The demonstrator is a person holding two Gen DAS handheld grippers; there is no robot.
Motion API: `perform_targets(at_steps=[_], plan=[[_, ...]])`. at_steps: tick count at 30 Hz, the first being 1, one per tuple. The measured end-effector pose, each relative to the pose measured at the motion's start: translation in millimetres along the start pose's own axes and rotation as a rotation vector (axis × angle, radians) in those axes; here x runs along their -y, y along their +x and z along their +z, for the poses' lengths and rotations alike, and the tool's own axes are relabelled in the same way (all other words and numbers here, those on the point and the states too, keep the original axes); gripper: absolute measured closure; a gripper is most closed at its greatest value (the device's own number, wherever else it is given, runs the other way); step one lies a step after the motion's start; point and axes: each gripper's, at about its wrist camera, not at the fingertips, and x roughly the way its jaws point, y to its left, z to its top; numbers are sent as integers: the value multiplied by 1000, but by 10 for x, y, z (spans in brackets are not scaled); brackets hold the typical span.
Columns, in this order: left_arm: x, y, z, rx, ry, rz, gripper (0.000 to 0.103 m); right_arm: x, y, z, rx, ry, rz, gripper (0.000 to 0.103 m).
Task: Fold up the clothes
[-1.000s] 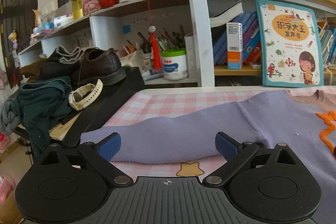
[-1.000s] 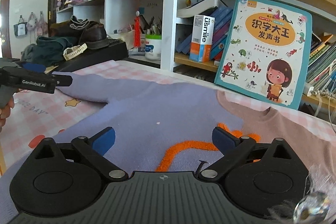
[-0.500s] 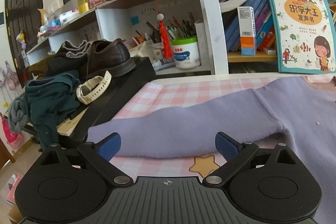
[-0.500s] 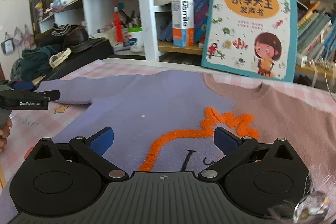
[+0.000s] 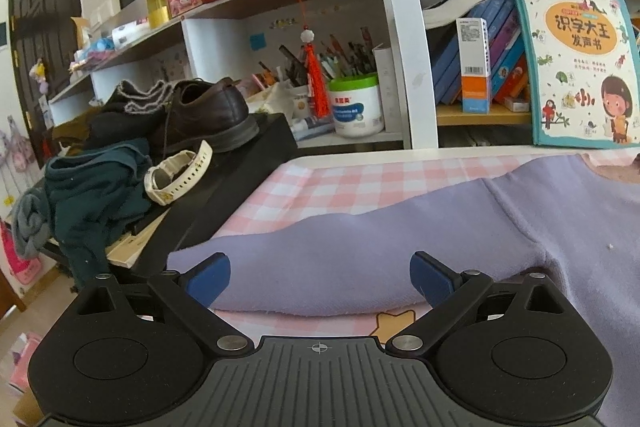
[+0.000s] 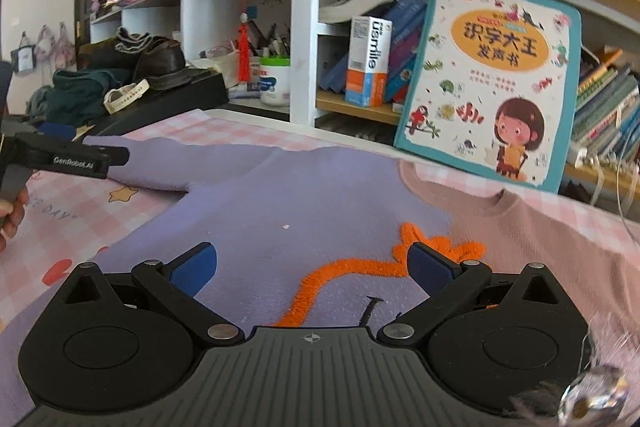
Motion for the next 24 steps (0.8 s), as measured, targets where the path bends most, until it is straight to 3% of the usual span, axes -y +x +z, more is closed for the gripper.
perform_targets(at_steps=[9,24], plan=[[-127,105,-31,-15,-18,15,5,-61,24,5,-10,-36,6,1],[-562,219,-71,-49,-184,22,5,-118,55,-2,-31,-66,2,1]])
